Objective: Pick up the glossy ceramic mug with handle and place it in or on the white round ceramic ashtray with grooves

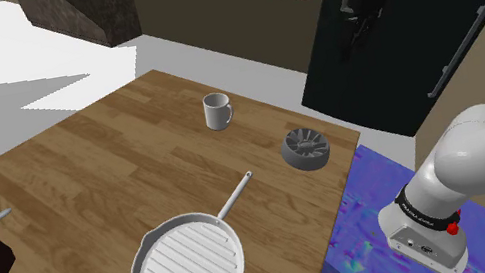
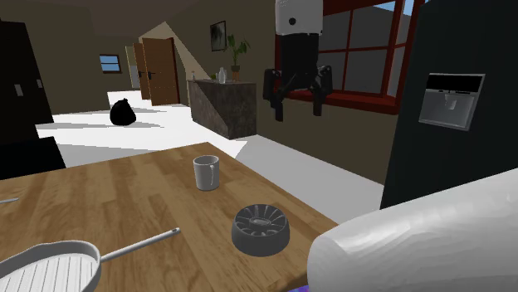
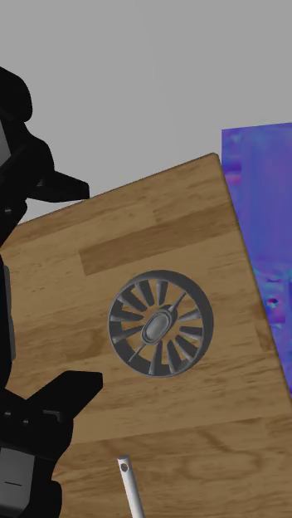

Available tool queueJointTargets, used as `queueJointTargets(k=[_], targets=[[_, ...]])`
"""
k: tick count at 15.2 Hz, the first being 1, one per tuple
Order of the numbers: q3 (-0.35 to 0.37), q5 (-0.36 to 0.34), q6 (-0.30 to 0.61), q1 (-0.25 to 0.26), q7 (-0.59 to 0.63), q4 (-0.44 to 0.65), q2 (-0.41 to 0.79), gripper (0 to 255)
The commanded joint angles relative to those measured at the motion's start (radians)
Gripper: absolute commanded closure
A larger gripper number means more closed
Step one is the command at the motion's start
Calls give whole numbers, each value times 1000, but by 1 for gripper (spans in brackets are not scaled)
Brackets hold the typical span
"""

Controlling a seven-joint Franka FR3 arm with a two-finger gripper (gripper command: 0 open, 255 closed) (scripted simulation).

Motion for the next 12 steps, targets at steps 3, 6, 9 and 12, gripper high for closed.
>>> queueJointTargets(k=[3, 6, 9, 12], targets=[[22, 14, 51, 8, 27, 5, 56, 0], [55, 30, 125, 19, 66, 22, 148, 0], [87, 40, 193, 28, 105, 52, 245, 0], [117, 44, 254, 35, 143, 93, 347, 0]])
